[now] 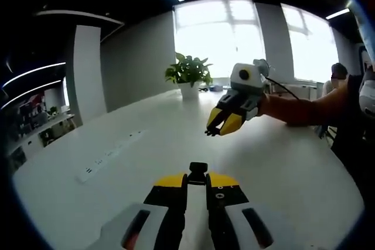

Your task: Snap the two parts of the plastic buckle together until the buckle closes and remains connected.

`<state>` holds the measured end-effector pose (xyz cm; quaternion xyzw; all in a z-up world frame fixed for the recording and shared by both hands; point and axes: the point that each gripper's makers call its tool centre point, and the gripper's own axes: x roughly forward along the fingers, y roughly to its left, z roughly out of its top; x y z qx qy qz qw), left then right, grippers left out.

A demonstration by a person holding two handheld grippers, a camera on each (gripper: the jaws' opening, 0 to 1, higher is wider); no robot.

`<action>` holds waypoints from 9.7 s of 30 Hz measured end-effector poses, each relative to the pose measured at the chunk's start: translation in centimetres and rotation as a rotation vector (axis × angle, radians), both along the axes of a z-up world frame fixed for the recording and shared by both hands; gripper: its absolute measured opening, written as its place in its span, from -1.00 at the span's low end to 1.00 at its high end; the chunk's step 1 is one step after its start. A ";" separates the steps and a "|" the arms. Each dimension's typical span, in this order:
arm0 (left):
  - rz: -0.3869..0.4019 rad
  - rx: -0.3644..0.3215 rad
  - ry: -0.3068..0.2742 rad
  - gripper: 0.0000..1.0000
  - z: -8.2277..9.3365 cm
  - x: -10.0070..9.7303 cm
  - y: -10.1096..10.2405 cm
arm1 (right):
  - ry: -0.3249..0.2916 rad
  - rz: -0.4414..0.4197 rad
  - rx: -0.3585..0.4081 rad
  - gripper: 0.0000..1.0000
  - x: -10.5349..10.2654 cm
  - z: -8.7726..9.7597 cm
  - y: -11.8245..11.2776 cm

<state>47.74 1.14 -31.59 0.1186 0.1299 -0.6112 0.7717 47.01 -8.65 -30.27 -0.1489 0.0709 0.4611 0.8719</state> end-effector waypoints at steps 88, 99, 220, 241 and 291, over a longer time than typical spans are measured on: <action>-0.108 0.077 0.032 -0.79 -2.9 -7.5 0.7 | 0.086 0.140 -0.113 -0.78 -7.0 -4.3 1.6; -0.138 0.094 0.073 -0.79 -3.7 -8.6 0.4 | 0.106 0.162 -0.124 -0.77 -7.5 -5.0 1.7; -0.230 0.152 0.070 -0.79 -5.7 -12.2 -1.3 | 0.161 0.277 -0.167 -0.77 -11.6 -6.5 3.3; -0.234 0.150 0.077 -0.79 -5.7 -12.2 -1.4 | 0.155 0.285 -0.165 -0.77 -11.7 -6.6 3.6; -0.244 0.141 0.092 -0.78 -5.9 -13.0 -2.2 | 0.156 0.314 -0.168 -0.77 -12.3 -7.0 4.3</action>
